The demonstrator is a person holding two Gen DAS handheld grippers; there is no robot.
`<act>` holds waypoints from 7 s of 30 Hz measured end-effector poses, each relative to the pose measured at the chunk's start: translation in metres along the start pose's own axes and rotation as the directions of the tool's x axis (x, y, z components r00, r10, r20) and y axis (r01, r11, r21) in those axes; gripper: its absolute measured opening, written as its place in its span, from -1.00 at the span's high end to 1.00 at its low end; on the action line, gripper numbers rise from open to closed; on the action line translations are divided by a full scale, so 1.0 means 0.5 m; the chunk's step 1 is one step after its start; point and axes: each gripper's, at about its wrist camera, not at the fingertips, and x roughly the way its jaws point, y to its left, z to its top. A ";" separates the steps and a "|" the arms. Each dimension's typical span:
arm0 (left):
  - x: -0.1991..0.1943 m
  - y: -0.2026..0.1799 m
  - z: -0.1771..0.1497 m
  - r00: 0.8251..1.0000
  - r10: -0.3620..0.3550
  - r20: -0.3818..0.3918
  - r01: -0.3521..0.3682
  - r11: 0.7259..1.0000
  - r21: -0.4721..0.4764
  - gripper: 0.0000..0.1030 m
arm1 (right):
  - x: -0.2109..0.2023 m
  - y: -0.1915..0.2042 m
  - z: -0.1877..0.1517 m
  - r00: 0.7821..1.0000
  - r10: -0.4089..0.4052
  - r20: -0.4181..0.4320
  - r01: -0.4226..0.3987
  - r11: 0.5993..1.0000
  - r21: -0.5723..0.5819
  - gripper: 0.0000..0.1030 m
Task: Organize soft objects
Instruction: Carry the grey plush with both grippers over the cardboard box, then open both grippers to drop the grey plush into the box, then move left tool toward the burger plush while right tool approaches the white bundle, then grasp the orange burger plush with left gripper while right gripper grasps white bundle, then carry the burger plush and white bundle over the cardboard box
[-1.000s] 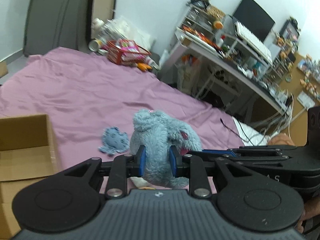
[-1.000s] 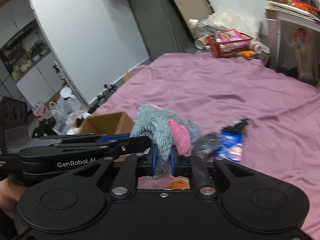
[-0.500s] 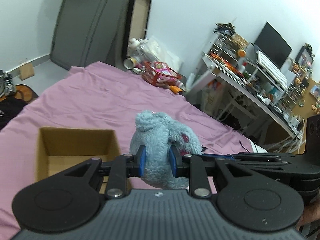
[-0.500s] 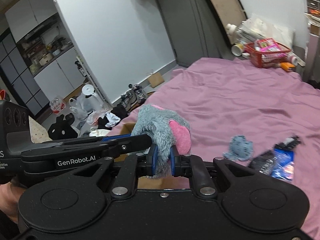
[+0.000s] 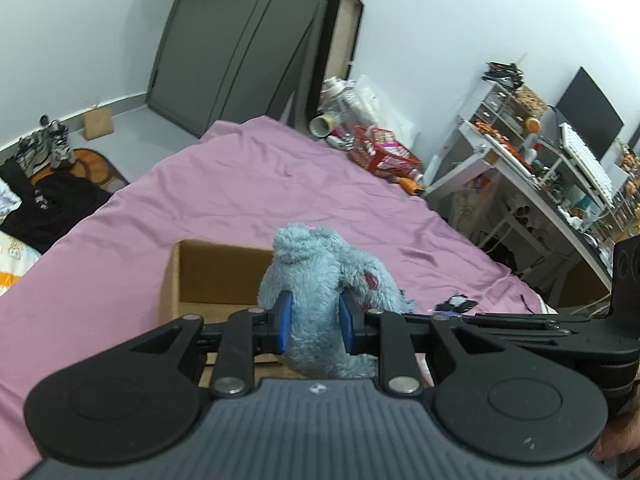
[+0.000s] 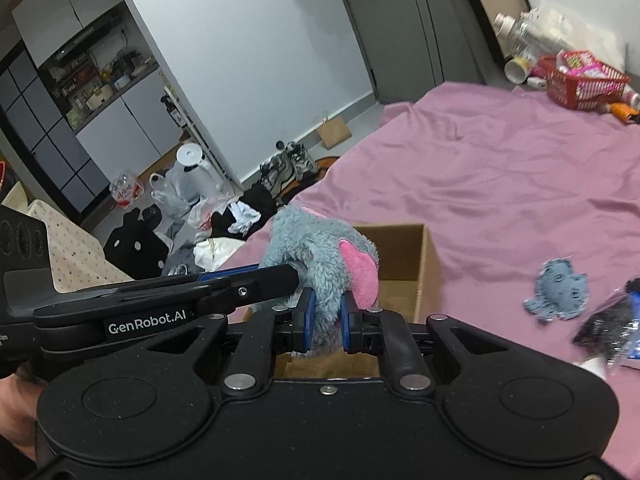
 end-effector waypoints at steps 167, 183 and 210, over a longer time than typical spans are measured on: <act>0.235 -0.288 -0.152 0.956 0.008 -0.294 0.012 0.998 0.066 0.00 | -0.174 -0.390 -0.179 0.967 -0.249 0.050 0.220 0.920 0.326 0.19; 0.131 -0.266 -0.095 0.982 0.020 -0.189 -0.005 0.997 0.081 0.00 | -0.219 -0.313 -0.160 0.949 -0.287 0.127 0.247 0.932 0.264 0.19; 0.054 -0.069 -0.056 0.980 0.172 -0.104 -0.172 0.985 0.011 0.00 | -0.129 -0.145 -0.064 0.970 -0.195 0.146 0.191 0.981 0.041 0.19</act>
